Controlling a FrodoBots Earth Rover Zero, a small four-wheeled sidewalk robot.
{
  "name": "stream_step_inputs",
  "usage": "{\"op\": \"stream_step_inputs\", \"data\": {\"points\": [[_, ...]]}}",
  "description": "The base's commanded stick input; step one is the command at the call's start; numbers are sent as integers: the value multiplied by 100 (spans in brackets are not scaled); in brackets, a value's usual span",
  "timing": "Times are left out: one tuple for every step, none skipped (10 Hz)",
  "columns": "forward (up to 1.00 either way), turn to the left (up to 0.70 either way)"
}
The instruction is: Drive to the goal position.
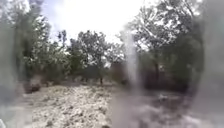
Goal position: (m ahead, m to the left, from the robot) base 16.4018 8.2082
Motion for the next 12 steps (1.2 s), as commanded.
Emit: {"op": "stream_step_inputs", "data": {"points": [[59,13],[59,1],[59,1],[59,1],[59,1],[59,1],[59,1],[59,1],[59,1],[59,1],[59,1],[59,1]]}}
